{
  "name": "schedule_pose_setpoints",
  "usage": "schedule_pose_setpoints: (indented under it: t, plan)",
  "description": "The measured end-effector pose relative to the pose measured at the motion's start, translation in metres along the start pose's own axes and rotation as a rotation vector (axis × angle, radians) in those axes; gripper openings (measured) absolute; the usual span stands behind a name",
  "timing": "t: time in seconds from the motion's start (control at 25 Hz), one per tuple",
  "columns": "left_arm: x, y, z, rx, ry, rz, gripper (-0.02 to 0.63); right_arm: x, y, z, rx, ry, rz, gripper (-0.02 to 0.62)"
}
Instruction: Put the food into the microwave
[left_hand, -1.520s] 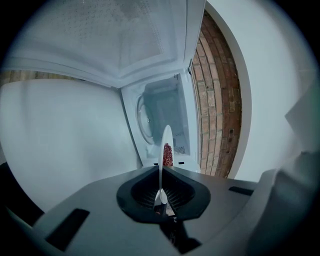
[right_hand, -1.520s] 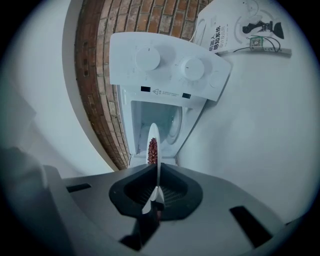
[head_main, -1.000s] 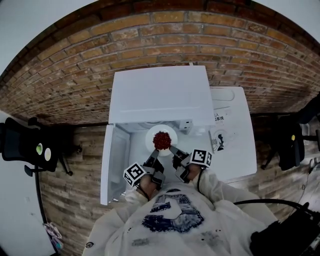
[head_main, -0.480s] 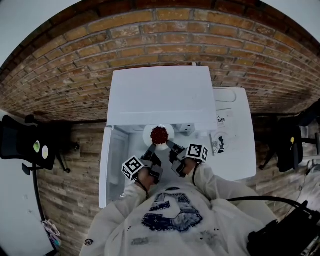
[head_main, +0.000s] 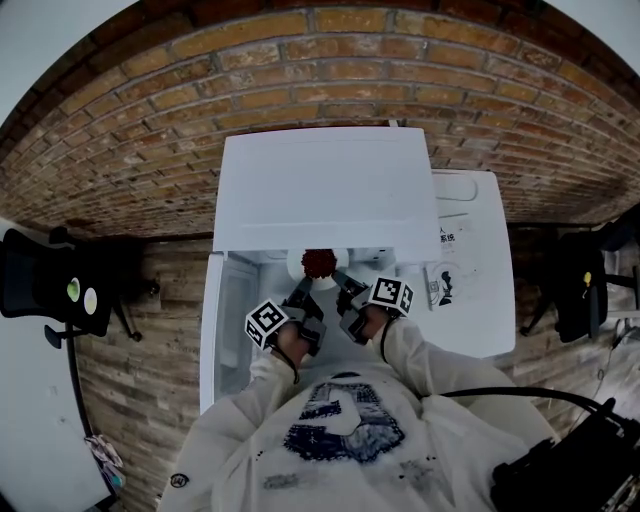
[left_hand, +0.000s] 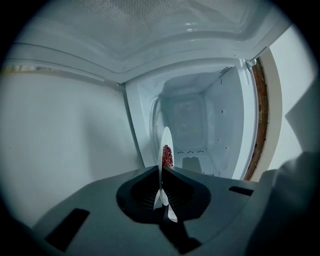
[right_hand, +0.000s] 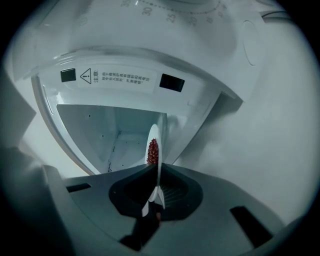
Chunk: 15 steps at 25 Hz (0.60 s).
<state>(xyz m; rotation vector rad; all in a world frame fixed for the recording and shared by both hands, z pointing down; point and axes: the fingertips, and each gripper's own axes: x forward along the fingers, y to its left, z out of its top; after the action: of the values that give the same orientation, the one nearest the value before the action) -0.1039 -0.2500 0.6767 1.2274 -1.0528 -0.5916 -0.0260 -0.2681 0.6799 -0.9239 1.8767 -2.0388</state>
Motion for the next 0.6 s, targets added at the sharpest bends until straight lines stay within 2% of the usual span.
schedule_pose_setpoints:
  t: [0.6]
  plan:
    - [0.019,0.006,0.024,-0.021,-0.021,0.023,0.018,0.026,-0.003,0.014,0.033,-0.055,-0.007,0.025]
